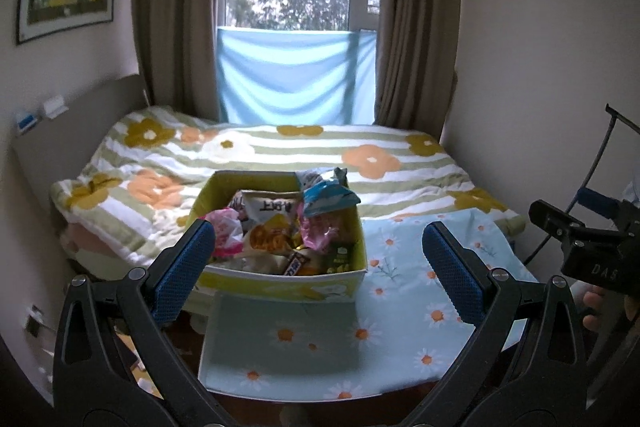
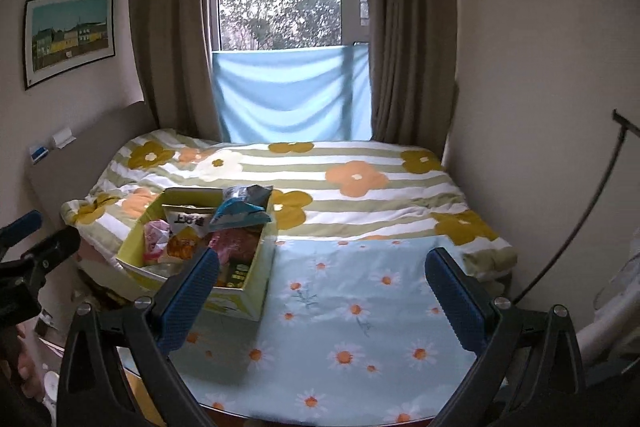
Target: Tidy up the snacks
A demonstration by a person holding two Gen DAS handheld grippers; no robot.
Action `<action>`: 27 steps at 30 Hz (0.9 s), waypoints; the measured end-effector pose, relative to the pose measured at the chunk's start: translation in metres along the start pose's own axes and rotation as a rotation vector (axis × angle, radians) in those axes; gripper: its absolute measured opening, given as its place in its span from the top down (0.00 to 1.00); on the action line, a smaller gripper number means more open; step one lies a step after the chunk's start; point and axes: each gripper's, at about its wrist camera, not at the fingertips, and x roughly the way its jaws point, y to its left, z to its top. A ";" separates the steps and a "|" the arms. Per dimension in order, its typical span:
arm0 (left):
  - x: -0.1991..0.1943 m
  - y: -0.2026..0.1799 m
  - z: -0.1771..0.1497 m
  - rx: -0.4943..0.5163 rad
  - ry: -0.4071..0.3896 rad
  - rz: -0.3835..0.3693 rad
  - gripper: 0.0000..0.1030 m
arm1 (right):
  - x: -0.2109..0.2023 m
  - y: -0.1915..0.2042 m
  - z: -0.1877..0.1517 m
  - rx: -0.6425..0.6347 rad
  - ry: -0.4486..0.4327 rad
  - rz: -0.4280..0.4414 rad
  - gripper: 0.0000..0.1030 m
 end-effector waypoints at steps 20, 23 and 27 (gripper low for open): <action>-0.015 -0.020 -0.006 0.025 -0.037 0.003 0.00 | -0.025 -0.016 -0.014 0.034 -0.046 -0.024 0.01; -0.015 -0.021 -0.007 0.028 -0.036 0.000 0.00 | -0.025 -0.017 -0.015 0.039 -0.044 -0.026 0.01; -0.014 -0.024 -0.006 0.031 -0.038 -0.003 0.00 | -0.026 -0.019 -0.014 0.042 -0.045 -0.034 0.01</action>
